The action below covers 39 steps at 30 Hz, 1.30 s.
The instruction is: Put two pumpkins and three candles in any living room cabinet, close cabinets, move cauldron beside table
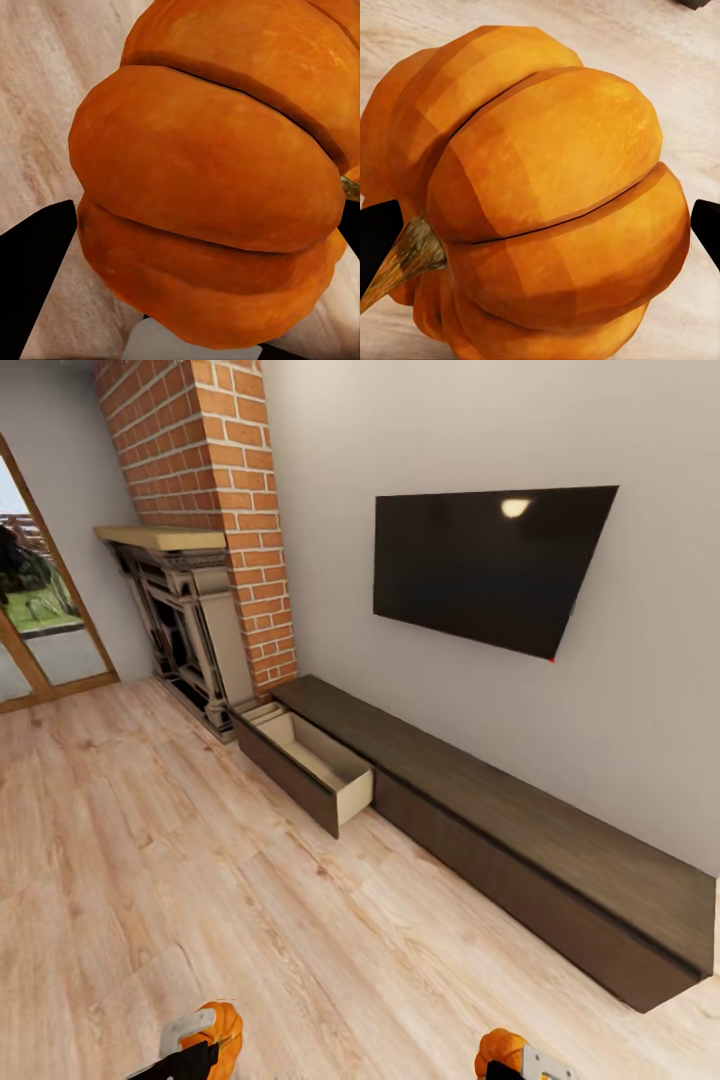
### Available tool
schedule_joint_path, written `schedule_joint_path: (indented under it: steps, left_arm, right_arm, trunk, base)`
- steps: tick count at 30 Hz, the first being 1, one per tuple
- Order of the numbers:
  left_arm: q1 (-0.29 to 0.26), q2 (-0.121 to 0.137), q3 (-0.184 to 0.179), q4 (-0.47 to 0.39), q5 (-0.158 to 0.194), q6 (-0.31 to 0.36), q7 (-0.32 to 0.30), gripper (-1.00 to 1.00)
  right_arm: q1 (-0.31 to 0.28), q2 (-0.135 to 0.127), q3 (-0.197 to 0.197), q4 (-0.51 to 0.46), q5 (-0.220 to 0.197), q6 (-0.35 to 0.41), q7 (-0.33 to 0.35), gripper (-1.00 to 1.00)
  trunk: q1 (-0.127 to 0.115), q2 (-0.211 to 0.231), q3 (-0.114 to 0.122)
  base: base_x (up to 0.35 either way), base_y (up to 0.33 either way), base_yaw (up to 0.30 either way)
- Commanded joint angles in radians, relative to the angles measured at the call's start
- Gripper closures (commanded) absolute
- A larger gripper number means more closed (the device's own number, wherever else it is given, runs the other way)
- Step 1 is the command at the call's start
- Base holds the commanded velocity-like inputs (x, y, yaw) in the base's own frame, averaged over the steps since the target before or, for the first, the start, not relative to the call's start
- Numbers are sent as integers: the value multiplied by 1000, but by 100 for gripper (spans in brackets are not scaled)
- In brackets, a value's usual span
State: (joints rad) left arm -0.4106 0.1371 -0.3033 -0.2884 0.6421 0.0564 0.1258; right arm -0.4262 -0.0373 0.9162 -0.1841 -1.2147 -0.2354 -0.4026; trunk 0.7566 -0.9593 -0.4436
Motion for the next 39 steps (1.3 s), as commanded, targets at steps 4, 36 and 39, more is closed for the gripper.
schedule_joint_path:
  steps: [4, 36, 39]
  left_arm:
    - [0, 0, -9, -3, 5, 5, 11, 100]
    - [0, 2, -8, -3, 5, -13, 1, 100]
    - [0, 2, -8, -3, 5, -13, 1, 100]
  right_arm:
    - [0, -1, 9, -3, -9, -4, -5, 100]
    - [-1, -1, 9, -3, 27, -4, -5, 100]
    - [-1, -1, 9, -3, 54, -4, -5, 100]
  trunk:
    - [0, -1, -1]
    - [0, -1, -1]
    - [0, -1, -1]
  base:
    - [0, 0, 292]
    - [0, 0, 291]
    - [51, 0, 145]
